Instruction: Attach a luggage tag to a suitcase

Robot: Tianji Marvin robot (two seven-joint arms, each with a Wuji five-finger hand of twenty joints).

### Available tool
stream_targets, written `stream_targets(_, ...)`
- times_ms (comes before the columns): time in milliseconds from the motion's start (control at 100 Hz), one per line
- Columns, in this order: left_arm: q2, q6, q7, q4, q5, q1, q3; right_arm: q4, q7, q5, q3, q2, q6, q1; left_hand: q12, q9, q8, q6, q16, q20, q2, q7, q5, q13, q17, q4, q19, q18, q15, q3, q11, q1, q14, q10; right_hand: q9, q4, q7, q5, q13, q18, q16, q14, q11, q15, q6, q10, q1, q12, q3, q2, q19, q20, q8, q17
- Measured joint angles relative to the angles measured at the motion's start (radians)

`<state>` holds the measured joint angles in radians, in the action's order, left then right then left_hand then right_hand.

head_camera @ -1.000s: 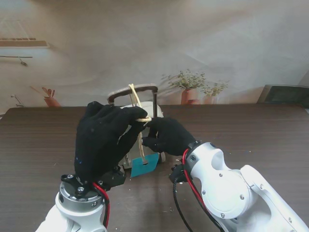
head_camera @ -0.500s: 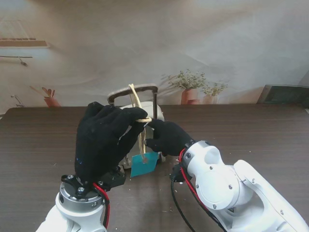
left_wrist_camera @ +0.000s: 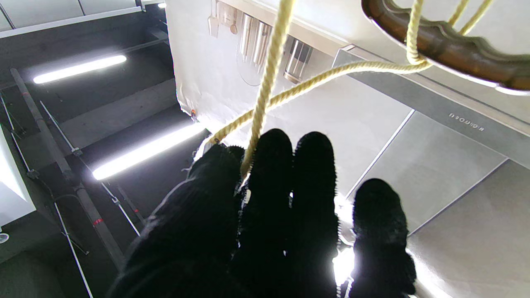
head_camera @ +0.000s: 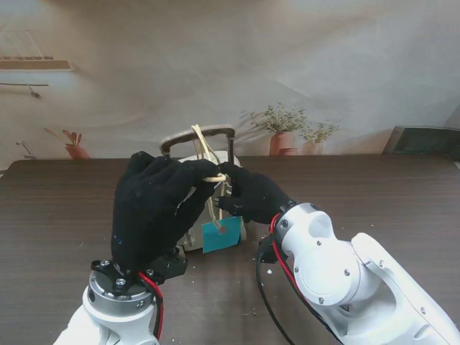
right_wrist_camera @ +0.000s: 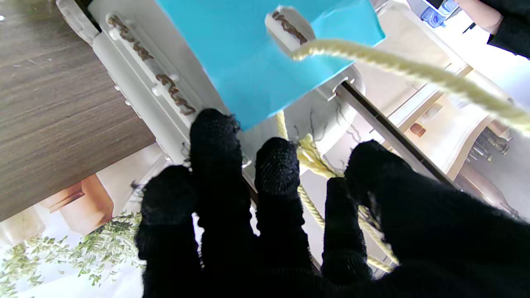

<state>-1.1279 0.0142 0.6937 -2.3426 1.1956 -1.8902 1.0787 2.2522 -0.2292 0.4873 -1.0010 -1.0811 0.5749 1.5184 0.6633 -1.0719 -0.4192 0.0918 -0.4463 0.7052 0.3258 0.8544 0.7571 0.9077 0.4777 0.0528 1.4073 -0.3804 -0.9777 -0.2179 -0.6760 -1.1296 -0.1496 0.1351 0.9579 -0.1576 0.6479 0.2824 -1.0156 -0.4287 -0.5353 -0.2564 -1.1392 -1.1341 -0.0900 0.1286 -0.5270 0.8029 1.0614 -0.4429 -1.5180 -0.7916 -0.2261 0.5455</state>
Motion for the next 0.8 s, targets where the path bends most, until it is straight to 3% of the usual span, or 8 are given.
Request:
stream_targets(230,0.0,0.0,0.0,0.0,0.0,0.0,0.0,-0.018,0.0,-0.031,0.013,-0.005,0.028,-0.042,0.0,0.0,0.0,0.0,0.0,0.0,0.0,0.0,0.0,0.0,0.0,0.0,0.0,0.0,0.0,0.0,0.0,0.0,0.0,0.0,-0.007,0.0,-0.011,0.0,0.013,-0.008,0.0,-0.003,0.0,0.011,0.031,0.001,0.023,0.0,0.0,-0.003,0.011,0.0,0.012,-0.013)
stream_targets(460,0.0,0.0,0.0,0.0,0.0,0.0,0.0,-0.035,0.015,-0.036,0.037,-0.01,0.056,-0.067,0.0,0.0,0.0,0.0,0.0,0.0,0.0,0.0,0.0,0.0,0.0,0.0,0.0,0.0,0.0,0.0,0.0,0.0,0.0,0.0,-0.017,0.0,-0.051,-0.028,0.013,-0.008,0.0,-0.004,0.0,0.012,0.152,0.002,0.06,-0.001,0.0,-0.005,0.013,-0.001,0.035,-0.017)
stream_targets(580,0.0,0.0,0.0,0.0,0.0,0.0,0.0,-0.045,0.025,-0.059,0.042,-0.015,0.068,-0.078,0.0,0.0,0.0,0.0,0.0,0.0,0.0,-0.004,0.0,0.0,0.0,0.0,0.0,0.0,0.0,0.0,0.0,-0.001,0.0,0.0,-0.017,0.0,-0.051,-0.028,0.015,-0.008,0.0,-0.004,0.0,0.012,0.146,0.002,0.06,-0.001,0.0,-0.005,0.013,-0.002,0.037,-0.024)
stream_targets(800,0.0,0.0,0.0,0.0,0.0,0.0,0.0,-0.059,0.04,-0.113,0.061,-0.023,0.082,-0.099,0.0,0.0,0.0,0.0,0.0,0.0,0.0,-0.009,0.0,0.0,0.0,0.0,0.0,0.0,0.0,0.008,0.0,-0.008,0.0,0.0,-0.029,0.0,-0.042,-0.026,0.025,-0.008,-0.001,-0.004,0.0,0.013,0.035,0.002,0.06,-0.001,0.0,-0.012,0.014,-0.01,0.038,-0.026)
